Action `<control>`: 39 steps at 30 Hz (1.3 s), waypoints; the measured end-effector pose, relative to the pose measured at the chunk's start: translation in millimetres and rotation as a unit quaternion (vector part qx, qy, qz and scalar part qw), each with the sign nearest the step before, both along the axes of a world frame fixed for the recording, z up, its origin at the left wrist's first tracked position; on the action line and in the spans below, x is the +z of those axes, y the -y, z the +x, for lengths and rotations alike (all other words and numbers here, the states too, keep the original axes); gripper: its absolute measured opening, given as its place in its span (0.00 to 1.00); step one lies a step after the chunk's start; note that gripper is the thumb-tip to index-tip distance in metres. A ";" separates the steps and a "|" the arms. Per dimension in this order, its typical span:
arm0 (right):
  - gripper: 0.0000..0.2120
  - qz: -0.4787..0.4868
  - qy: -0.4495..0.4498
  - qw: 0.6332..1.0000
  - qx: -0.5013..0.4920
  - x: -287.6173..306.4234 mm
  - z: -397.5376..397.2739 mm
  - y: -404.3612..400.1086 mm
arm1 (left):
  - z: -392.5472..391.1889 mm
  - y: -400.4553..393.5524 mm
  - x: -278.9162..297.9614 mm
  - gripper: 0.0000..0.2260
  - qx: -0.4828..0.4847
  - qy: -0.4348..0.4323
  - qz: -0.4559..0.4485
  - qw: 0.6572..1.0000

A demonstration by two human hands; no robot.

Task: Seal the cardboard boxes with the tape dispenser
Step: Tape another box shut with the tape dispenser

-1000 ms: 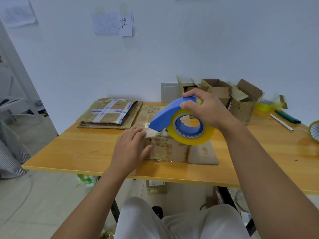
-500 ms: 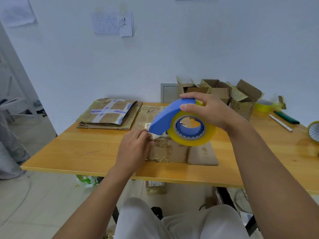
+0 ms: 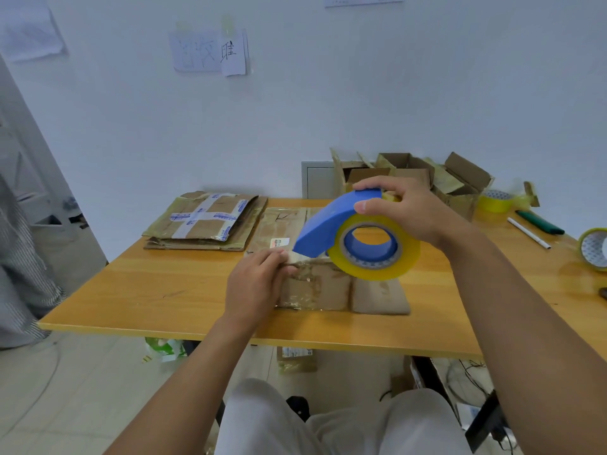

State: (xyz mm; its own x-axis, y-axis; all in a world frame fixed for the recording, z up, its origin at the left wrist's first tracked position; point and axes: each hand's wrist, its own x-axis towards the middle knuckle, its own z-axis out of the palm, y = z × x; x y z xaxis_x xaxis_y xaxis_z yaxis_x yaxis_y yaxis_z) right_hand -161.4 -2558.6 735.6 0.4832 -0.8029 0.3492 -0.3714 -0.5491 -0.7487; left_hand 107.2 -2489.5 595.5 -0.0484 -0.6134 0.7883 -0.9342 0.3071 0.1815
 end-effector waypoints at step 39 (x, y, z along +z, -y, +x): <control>0.13 -0.053 -0.002 0.998 -0.025 -49.8 -55.9 -6.9 | -40.4 7.2 4.0 0.09 0.030 0.024 0.027 0.999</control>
State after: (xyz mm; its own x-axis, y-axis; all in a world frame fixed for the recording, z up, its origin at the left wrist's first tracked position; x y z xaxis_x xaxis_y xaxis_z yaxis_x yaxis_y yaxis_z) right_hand -217.3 -2551.7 685.8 0.4442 -0.7846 0.4325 -0.4030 -0.6061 -0.6858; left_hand 66.8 -2496.7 599.5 -0.0481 -0.6573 0.7521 -0.9587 0.2418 0.1500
